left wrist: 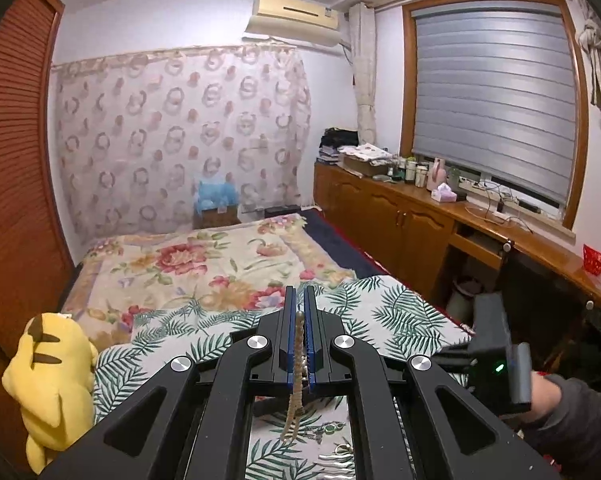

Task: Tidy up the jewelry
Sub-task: 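Lower both held strands into the black box and open both grippers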

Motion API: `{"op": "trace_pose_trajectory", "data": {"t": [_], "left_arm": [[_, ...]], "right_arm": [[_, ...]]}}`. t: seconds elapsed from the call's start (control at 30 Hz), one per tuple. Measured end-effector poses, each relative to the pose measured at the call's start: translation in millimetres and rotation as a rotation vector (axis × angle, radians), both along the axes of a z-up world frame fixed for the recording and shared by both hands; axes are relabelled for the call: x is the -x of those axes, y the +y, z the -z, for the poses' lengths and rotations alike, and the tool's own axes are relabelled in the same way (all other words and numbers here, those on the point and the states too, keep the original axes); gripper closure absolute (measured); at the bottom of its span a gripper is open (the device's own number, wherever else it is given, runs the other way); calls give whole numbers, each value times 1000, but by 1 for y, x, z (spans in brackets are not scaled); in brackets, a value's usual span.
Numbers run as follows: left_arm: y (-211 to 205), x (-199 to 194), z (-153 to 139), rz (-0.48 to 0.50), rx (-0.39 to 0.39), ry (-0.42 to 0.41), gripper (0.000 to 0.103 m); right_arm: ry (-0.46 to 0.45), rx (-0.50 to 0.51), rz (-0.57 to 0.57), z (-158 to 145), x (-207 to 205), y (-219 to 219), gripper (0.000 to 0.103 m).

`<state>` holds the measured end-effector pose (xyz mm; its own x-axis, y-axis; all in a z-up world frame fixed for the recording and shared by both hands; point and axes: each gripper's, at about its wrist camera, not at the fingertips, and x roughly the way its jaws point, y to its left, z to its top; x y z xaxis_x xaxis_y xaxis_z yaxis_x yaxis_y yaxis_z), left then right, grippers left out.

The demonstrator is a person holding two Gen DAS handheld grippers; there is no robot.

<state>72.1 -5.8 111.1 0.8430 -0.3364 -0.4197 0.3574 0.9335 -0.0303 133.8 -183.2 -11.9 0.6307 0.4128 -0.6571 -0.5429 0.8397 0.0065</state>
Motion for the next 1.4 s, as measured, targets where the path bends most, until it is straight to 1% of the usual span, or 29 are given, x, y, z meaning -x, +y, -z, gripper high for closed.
{"op": "trace_pose_trajectory", "data": {"t": [0.17,0.37,0.7,0.8,0.87,0.97,1.13,1.3,1.4], "left_arm": [[2,-7,6,-5,-3,11,100],[3,-19,9,-1,0,19,100],[-3,-59,-9,13,4,2,100],[-4,-69,-11,11,6,2,100],[-4,-83,-8,5,10,15,100],[0,-102,3,-5,13,45,100],[5,-131,35,-19,12,123,100],[9,-146,66,-29,10,187,100],[10,-149,78,-34,5,208,100]], "right_arm": [[-41,-12,-3,-23,-1,-2,88],[-68,-25,-11,-42,-11,-2,88],[-90,-67,-39,-67,-45,5,88],[-91,-75,-43,-71,-59,7,88],[-91,-80,-46,-72,-68,8,88],[-90,-91,-59,-74,-84,13,88],[-76,-94,-81,-69,-106,25,88],[-50,-81,-90,-52,-127,37,88],[-36,-83,-99,-45,-134,42,88]]}}
